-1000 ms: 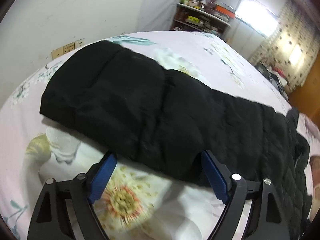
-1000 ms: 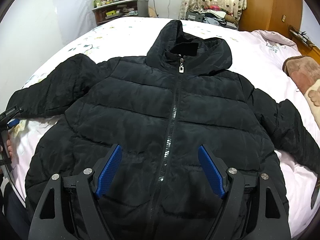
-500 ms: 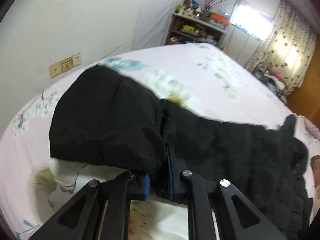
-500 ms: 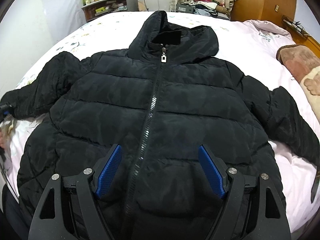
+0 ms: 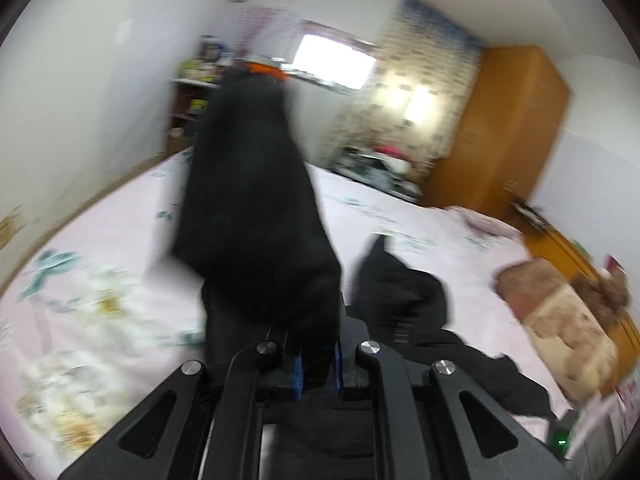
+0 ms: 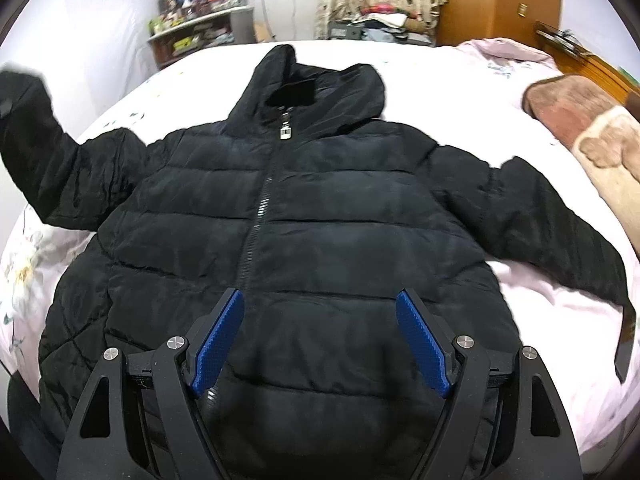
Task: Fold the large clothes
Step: 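Lift the held sleeve across the jacket body and open the left tool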
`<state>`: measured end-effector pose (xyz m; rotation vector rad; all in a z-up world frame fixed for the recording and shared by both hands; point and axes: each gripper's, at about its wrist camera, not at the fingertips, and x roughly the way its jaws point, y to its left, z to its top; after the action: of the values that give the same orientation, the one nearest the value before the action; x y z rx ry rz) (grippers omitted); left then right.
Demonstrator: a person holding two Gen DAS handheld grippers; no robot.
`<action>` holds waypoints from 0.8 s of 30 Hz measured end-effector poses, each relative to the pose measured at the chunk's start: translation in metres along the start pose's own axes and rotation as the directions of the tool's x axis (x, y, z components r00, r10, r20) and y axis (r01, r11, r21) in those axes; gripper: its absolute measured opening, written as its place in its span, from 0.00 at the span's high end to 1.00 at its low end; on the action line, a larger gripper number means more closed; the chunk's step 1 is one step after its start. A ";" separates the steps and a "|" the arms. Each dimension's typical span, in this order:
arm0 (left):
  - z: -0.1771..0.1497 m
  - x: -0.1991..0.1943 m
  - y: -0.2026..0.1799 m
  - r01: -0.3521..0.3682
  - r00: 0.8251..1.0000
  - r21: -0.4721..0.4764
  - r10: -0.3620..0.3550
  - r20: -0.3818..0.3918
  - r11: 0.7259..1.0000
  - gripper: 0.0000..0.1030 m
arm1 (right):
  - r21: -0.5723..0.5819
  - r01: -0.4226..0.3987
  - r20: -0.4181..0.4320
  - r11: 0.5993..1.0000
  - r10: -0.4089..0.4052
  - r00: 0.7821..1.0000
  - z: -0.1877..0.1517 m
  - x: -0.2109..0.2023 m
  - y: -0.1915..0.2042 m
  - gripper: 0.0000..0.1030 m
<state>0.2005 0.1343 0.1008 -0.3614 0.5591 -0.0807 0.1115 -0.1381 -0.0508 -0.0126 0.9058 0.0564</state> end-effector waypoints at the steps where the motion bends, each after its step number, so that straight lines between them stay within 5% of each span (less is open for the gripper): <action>1: 0.002 0.010 -0.014 0.033 0.999 0.018 -0.033 -0.015 0.999 0.91 | 0.013 0.004 0.004 1.000 -0.004 1.000 -0.002 -0.003 -0.006 0.24; 8: -0.038 0.081 -0.098 0.222 0.963 0.073 -0.207 -0.175 0.972 0.91 | 0.075 0.038 0.008 0.996 -0.038 0.999 -0.015 -0.016 -0.042 0.24; 15: -0.104 0.166 -0.148 0.334 0.879 0.028 -0.300 -0.369 0.942 0.91 | 0.129 0.076 -0.024 0.989 -0.074 0.997 -0.027 -0.010 -0.078 0.24; 18: -0.128 0.188 -0.167 0.327 0.859 0.042 -0.278 -0.430 0.944 0.88 | 0.135 0.090 -0.041 0.987 -0.085 0.996 -0.032 -0.006 -0.087 0.24; 21: -0.133 0.193 -0.174 0.350 0.832 0.037 -0.293 -0.472 0.936 0.73 | 0.141 0.095 -0.052 0.985 -0.088 0.995 -0.033 -0.002 -0.092 0.24; 24: -0.127 0.175 -0.176 0.382 0.832 0.037 -0.326 -0.448 0.923 0.51 | 0.143 0.092 -0.042 0.986 -0.086 0.995 -0.029 0.000 -0.092 0.24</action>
<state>0.2852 -0.1003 -0.0248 -0.3215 0.9212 -0.5689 0.0941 -0.2307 -0.0697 0.0810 0.9422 -0.0931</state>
